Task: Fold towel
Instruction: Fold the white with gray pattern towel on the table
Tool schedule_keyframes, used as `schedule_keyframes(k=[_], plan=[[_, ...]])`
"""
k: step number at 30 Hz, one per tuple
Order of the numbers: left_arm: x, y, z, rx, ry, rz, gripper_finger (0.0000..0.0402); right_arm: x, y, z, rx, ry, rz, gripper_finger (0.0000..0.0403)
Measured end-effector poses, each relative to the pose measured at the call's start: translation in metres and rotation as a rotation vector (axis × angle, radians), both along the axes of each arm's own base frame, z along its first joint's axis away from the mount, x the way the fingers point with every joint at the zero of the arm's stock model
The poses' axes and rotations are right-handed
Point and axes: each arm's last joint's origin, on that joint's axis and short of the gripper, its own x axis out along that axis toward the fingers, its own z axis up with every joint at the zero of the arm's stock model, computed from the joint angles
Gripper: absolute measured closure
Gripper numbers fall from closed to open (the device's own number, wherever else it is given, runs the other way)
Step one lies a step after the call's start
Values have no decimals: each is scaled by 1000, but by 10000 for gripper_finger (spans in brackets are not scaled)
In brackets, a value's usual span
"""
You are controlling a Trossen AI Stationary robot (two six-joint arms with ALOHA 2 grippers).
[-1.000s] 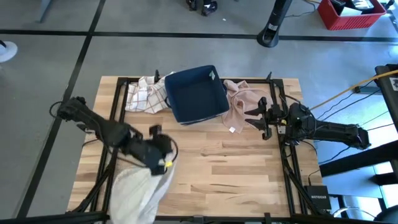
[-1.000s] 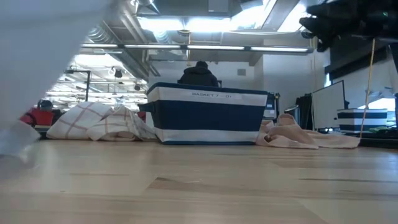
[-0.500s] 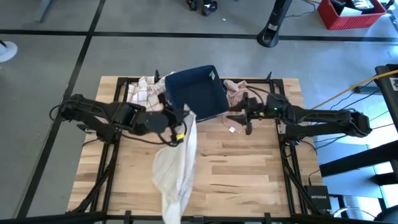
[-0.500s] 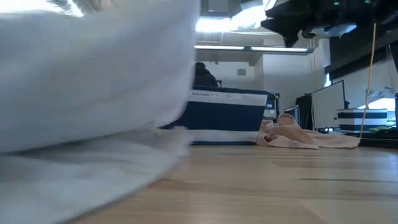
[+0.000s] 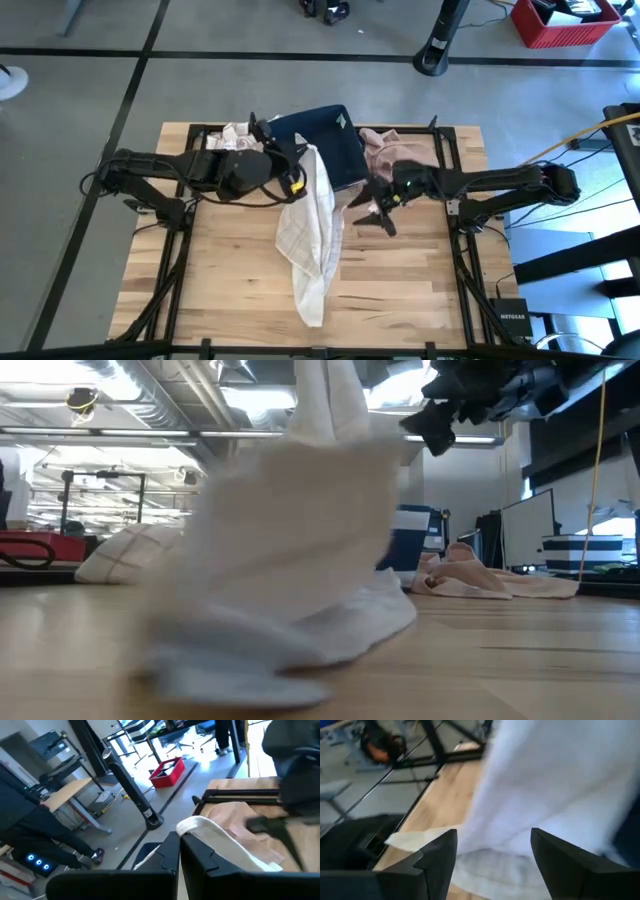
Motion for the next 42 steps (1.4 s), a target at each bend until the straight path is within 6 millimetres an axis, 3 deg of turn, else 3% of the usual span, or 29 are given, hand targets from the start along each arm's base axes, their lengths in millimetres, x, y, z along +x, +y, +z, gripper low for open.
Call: schedule_keyframes(k=[7,14,25,28,30,33,34,37,42], plan=[[1,4,0,-2,-4,15,398,17,29,-24,-91,96,-164,171],[1,4,0,-2,-5,15,397,37,56,-45,13,92,-161,178],[0,4,0,-7,-6,16,396,63,67,-71,95,-15,-286,182],[0,4,0,-4,-2,15,396,64,65,-73,64,-20,-342,222],[0,4,0,-2,0,14,396,64,65,-73,33,-22,-335,276],[0,2,0,1,4,7,396,62,67,-68,-33,-43,-299,373],[0,1,0,7,10,0,396,60,67,-64,-58,-55,-288,386],[-1,-5,-1,24,35,-25,396,50,68,-45,-115,-68,-308,382],[-10,-20,-4,2,70,-65,396,23,71,12,-287,-29,-312,396]])
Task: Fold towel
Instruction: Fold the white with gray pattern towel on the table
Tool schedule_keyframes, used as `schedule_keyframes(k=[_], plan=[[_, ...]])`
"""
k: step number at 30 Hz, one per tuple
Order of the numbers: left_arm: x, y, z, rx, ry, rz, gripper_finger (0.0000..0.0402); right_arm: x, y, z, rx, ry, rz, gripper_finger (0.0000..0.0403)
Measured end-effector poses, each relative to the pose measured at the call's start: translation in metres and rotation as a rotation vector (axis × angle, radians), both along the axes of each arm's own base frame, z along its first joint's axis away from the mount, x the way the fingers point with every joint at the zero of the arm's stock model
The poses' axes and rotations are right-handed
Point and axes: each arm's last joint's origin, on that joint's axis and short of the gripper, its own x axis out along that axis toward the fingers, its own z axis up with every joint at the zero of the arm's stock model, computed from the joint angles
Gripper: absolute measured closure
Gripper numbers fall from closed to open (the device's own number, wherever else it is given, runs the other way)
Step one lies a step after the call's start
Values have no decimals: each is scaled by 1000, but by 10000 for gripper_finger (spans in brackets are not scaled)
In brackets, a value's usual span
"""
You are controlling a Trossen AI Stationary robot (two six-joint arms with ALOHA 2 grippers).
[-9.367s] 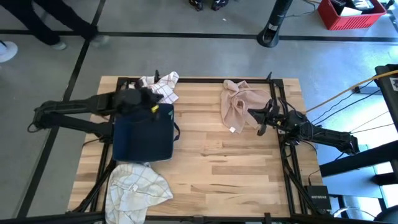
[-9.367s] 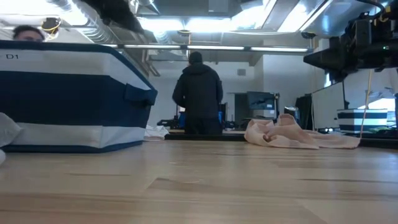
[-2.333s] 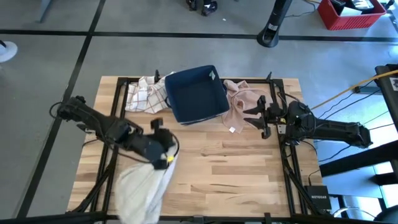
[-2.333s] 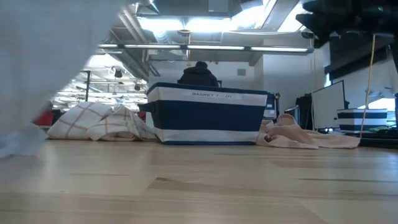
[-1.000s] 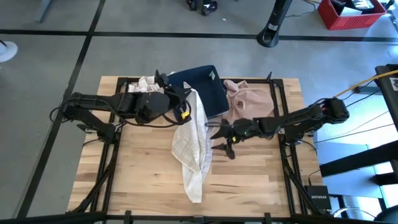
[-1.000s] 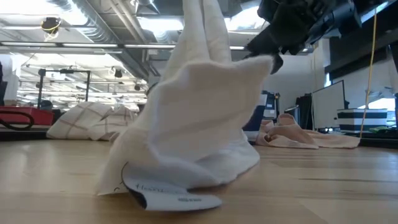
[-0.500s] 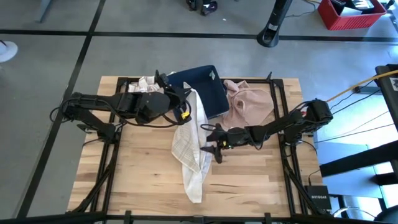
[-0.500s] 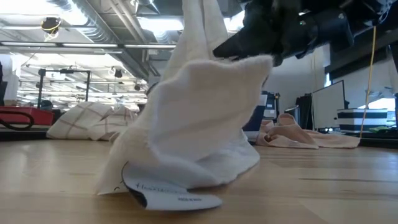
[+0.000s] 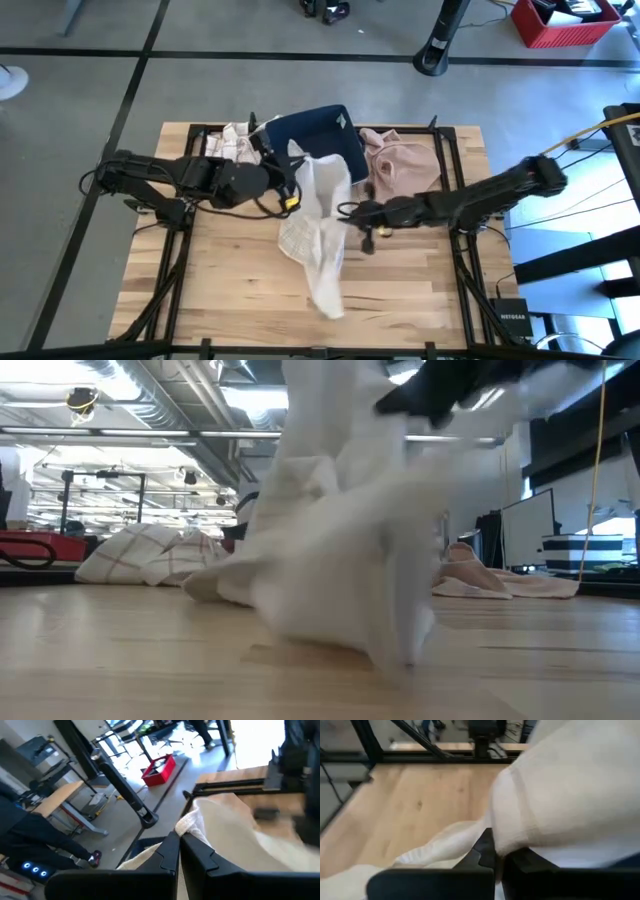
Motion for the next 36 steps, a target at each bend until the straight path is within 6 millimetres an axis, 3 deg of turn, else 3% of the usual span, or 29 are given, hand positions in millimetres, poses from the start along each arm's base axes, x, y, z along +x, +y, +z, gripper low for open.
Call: schedule_keyframes(k=[7,14,18,27,32,36], plan=[[-18,-14,-6,-73,48,-9,396,-49,-8,87,-67,113,-24,397],[-38,-21,-11,-123,107,-2,396,-80,-17,150,-78,126,-35,392],[-53,-21,-1,-170,43,-4,396,-92,-22,177,-118,70,-91,398],[-94,-9,28,-325,-116,-80,396,-107,-32,212,-275,-26,-246,393],[-100,-7,35,-335,-163,-93,396,-108,-34,212,-316,-7,-281,392],[-94,-14,24,-339,-124,-96,396,-105,-32,203,-294,66,-248,391]])
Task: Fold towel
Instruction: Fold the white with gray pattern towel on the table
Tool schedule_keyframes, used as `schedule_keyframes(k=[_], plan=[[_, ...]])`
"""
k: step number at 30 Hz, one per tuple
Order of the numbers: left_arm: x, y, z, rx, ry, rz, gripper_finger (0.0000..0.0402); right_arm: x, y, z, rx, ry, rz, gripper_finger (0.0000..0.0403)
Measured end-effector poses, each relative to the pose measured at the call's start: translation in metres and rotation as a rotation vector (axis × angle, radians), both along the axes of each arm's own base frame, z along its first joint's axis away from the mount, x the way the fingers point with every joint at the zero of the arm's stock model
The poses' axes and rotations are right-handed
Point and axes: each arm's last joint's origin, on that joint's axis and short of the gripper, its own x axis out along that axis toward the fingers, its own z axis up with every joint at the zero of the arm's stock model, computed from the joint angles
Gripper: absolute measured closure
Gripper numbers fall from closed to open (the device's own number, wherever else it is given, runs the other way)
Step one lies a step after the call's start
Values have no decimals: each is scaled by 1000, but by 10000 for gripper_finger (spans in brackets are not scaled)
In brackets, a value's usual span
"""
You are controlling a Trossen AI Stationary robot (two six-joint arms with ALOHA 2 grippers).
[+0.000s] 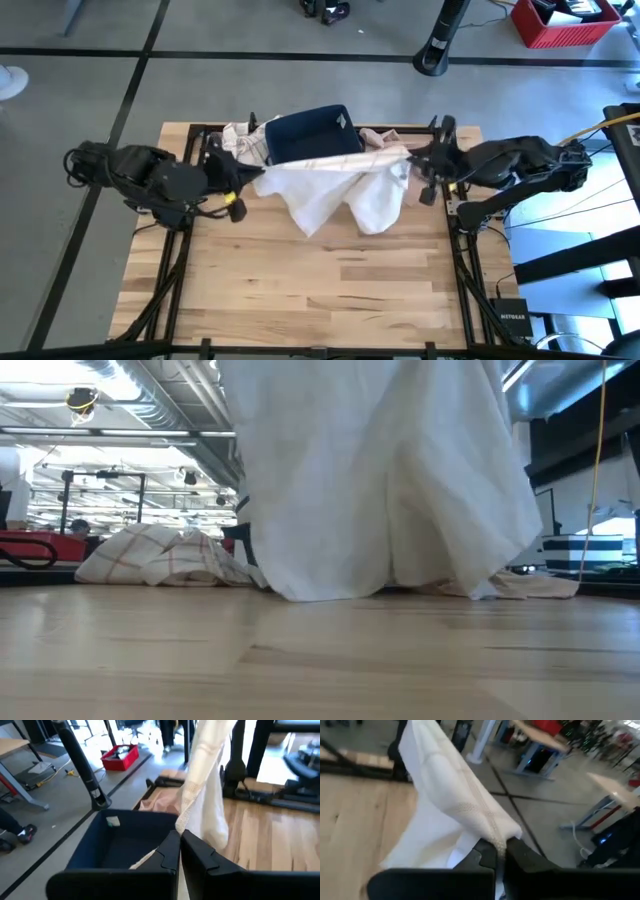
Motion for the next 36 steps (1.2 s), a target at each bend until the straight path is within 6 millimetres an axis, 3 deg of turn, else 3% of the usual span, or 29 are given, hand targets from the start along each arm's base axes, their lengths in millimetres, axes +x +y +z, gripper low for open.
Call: schedule_keyframes(k=[6,16,24,29,36], plan=[[12,-27,-23,-13,66,-62,396,7,5,-17,83,156,71,391],[10,-111,-83,-53,74,-189,399,4,29,-19,243,182,268,391],[4,-168,-89,-187,-45,-385,399,1,60,-12,433,164,497,391],[-3,-177,-81,-215,-121,-405,399,6,66,-12,439,151,525,391],[-12,-162,-81,-123,-184,-184,400,21,54,-34,167,162,337,391]])
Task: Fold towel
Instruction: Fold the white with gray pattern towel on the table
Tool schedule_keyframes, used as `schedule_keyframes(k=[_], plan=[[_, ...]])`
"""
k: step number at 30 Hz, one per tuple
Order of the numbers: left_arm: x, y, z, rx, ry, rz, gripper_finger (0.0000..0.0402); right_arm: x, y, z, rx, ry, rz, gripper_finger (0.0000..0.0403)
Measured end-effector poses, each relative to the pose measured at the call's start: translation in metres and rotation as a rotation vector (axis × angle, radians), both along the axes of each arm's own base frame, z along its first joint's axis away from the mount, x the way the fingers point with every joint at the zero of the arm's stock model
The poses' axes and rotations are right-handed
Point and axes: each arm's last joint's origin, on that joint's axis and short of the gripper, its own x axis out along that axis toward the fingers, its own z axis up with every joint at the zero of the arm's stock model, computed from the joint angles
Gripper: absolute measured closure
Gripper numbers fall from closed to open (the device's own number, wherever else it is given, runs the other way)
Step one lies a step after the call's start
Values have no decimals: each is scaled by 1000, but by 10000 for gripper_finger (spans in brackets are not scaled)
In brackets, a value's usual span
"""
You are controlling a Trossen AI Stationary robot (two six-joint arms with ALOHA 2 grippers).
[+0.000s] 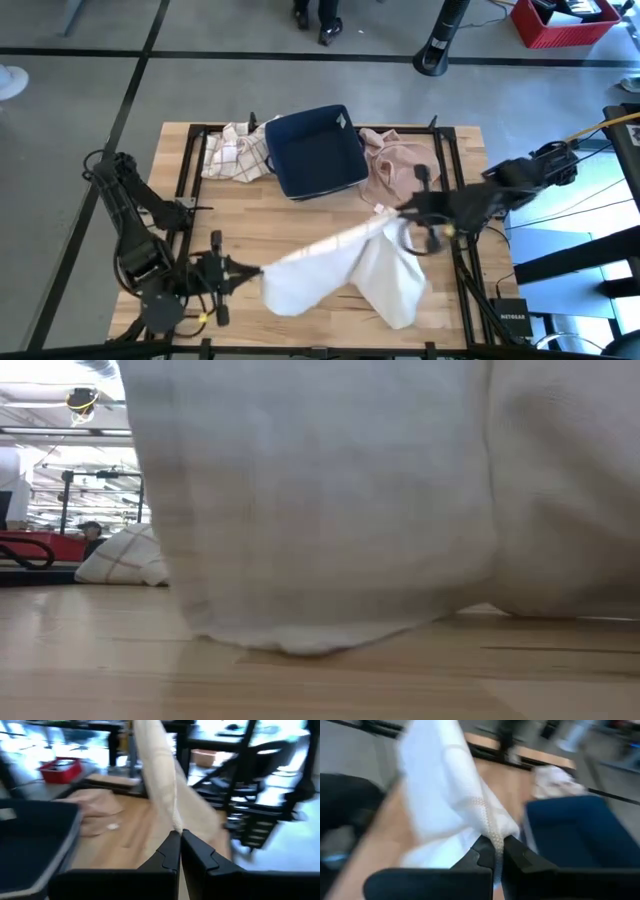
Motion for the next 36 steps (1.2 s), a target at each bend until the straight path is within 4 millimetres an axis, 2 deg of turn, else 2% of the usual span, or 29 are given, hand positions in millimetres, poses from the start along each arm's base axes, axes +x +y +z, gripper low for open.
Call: schedule_keyframes(k=[5,10,18,22,27,29,32,36], plan=[[-7,21,-21,-26,94,143,400,24,-10,-42,-160,30,-66,391],[-15,35,-59,-139,283,257,400,48,-15,-94,-235,-17,-65,391],[-26,41,-119,-306,584,325,399,86,-8,-162,-168,-148,42,391],[-29,40,-133,-349,668,313,399,109,-1,-192,-160,-111,74,391],[-28,38,-142,-365,671,281,399,134,4,-233,-192,-76,36,389],[-27,40,-144,-362,674,290,398,141,4,-245,-193,-71,25,380],[-26,43,-145,-377,668,323,398,148,3,-253,-200,-26,24,341],[-24,45,-144,-374,670,313,398,148,3,-232,-228,106,-4,263]])
